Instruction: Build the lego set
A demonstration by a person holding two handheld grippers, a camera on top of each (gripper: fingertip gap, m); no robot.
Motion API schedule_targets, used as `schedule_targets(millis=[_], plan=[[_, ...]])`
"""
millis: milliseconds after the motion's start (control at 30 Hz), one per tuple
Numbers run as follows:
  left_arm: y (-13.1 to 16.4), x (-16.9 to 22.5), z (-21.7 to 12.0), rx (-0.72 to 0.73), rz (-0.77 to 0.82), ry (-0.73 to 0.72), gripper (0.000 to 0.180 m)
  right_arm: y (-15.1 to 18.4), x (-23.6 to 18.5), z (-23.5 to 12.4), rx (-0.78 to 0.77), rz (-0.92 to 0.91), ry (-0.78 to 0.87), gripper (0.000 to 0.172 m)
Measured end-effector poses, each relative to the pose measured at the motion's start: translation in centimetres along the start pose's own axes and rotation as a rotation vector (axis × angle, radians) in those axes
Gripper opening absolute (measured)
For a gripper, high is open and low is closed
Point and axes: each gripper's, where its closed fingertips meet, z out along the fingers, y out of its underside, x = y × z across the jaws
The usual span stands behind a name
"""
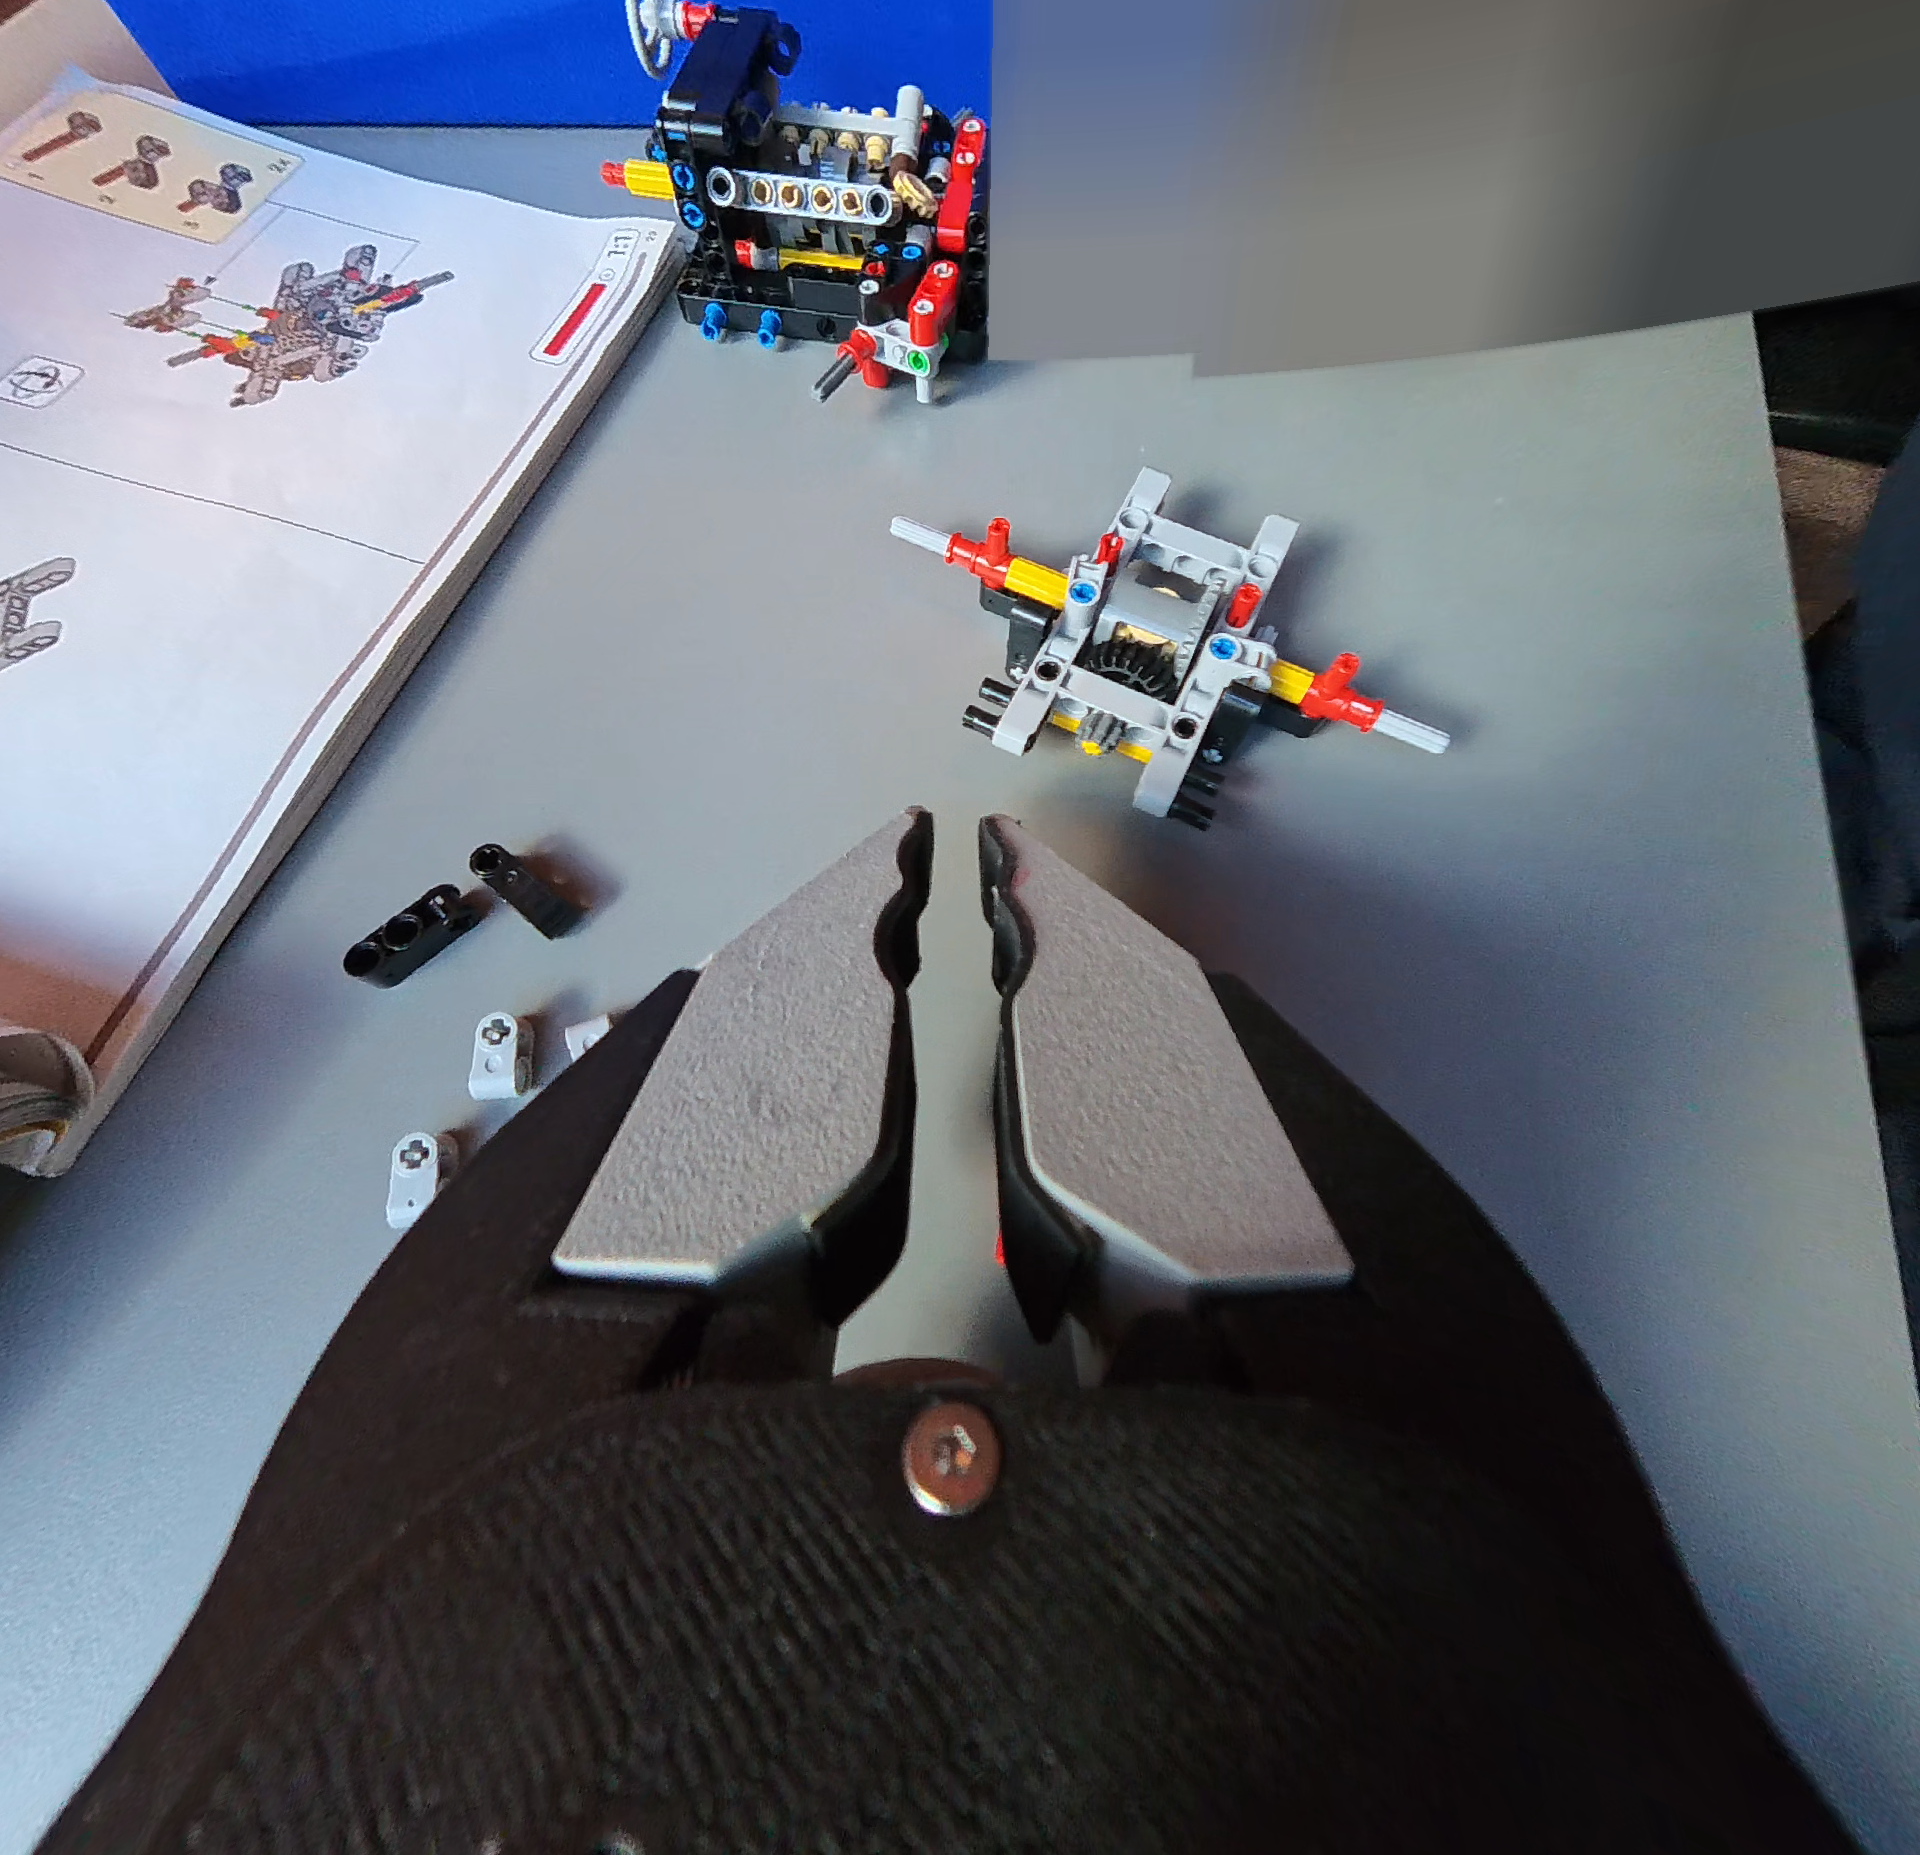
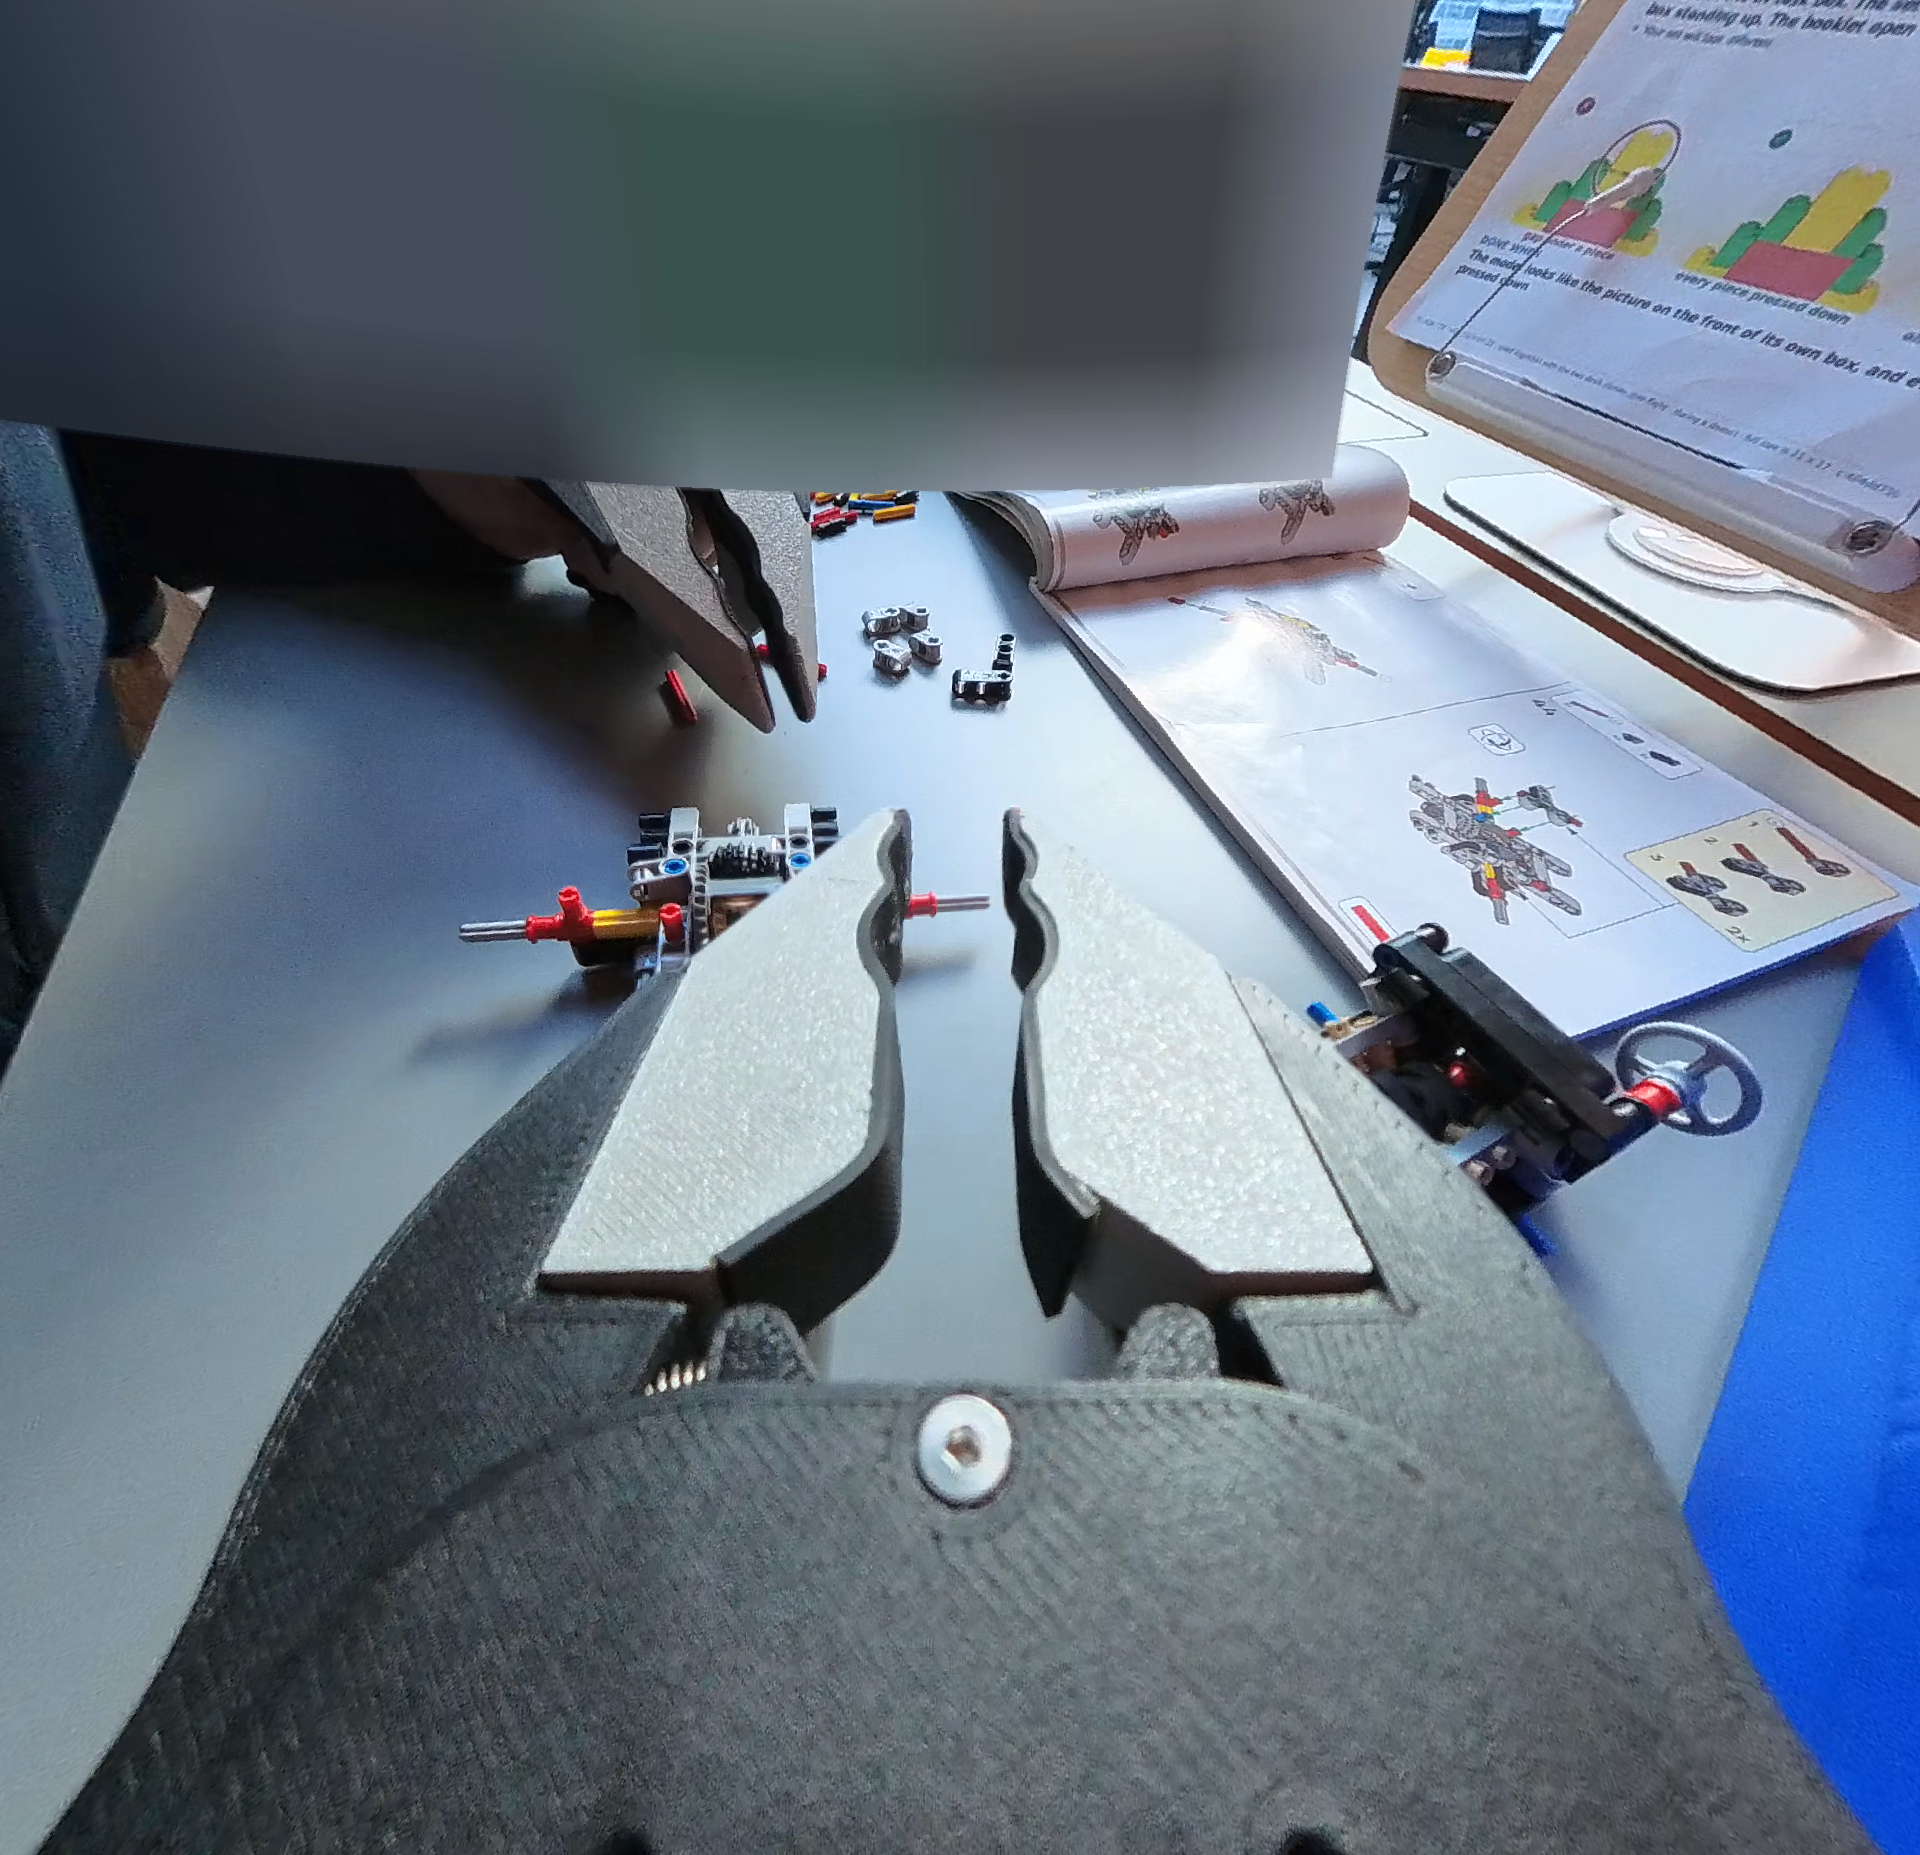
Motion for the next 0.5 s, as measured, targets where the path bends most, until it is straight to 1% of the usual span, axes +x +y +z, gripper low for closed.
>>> schedule_targets(millis=[167, 300, 433, 500], plan=[[0.1, -0.1, 0.1, -0.013, 0.026, -0.030, 0.006, -0.8, 0.8, -0.6, 0.053, 0.040, 0.024, 0.014], [0.0, -0.4, 0.1, -0.011, 0.045, -0.057, 0.005, -1.2, 1.7, -1.1, 0.088, 0.088, 0.042, 0.019], [-0.2, -0.9, 0.0, 0.005, 0.043, -0.079, 0.005, -1.0, 2.5, -1.2, 0.088, 0.111, 0.064, 0.025], [-0.3, -1.2, -0.1, 0.014, 0.039, -0.091, 0.005, -0.9, 2.8, -1.2, 0.082, 0.110, 0.079, 0.025]])
